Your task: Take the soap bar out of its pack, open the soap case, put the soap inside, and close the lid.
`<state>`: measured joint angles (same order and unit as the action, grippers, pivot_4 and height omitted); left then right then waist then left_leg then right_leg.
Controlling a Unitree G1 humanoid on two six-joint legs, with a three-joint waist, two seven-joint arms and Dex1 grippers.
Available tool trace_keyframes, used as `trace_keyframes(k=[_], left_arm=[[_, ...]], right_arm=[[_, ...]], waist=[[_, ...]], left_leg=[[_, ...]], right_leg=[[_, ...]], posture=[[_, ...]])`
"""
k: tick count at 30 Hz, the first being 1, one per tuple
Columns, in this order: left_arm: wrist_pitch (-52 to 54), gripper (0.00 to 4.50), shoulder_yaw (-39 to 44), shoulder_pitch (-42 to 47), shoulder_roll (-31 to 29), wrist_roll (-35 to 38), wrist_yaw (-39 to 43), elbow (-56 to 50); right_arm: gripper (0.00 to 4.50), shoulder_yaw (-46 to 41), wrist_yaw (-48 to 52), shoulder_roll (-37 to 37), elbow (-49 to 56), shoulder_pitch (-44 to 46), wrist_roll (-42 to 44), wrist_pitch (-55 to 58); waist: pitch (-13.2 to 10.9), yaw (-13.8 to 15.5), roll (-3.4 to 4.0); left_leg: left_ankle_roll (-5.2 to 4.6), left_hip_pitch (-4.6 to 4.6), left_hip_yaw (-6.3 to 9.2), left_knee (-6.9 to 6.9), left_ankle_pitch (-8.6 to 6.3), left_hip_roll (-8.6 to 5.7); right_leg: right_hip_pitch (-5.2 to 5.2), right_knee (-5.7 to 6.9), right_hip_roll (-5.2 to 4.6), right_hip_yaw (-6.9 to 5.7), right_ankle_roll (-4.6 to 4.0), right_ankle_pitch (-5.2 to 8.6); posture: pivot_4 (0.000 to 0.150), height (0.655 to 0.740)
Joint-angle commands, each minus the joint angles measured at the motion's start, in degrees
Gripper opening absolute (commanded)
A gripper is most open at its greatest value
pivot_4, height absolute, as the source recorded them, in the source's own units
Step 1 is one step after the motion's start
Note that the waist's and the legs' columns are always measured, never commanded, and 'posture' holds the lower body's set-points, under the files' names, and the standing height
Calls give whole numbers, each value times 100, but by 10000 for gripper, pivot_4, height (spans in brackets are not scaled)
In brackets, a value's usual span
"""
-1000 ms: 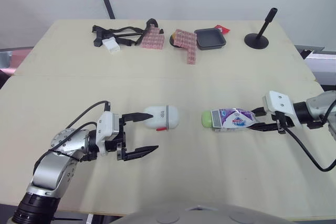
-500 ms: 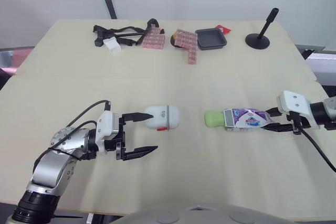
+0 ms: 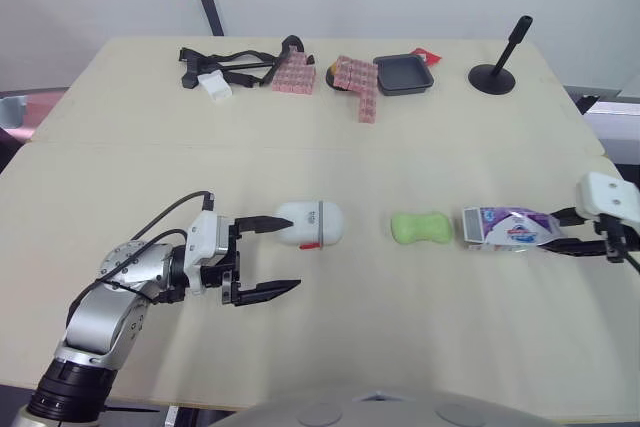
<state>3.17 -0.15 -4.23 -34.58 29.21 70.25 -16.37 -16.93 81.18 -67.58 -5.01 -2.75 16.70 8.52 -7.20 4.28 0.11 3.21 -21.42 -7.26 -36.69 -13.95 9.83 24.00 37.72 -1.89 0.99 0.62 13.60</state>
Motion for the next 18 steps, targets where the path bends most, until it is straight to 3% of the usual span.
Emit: trace_keyframes(k=[1, 6, 12, 18], left_arm=[[-87, 45000, 73, -7, -66, 90, 65, -64], [-111, 45000, 80, 17, -57, 63, 74, -17], [-40, 45000, 101, 36, -38, 119, 32, -40], [125, 45000, 228, 43, 34, 548, -26, -242]], right_arm=[[17762, -654, -318, 130, -95, 2, 387, 502], [17762, -1189, -2079, 1064, -8, 310, 613, 1551], [17762, -1370, -4019, 2095, 919, 392, 463, 2402], [17762, -1768, -6488, 3524, 1982, 740, 460, 4114]], waist=[[0, -10, 0], [9, -18, -2], [20, 10, 27], [25, 21, 36]], left_leg=[[-1, 0, 0, 0, 0, 0], [-3, 4, 3, -1, 2, 3], [-2, 4, 2, -4, 3, 2], [12, 7, 1, -4, 10, 1]], right_leg=[[0, 0, 0, 0, 0, 0], [-1, 1, 3, -1, -1, 1], [3, 5, 3, -2, -1, 1], [4, 10, 5, 0, -1, 1]], posture=[[1500, 7400], [1500, 7400], [1500, 7400], [1500, 7400]])
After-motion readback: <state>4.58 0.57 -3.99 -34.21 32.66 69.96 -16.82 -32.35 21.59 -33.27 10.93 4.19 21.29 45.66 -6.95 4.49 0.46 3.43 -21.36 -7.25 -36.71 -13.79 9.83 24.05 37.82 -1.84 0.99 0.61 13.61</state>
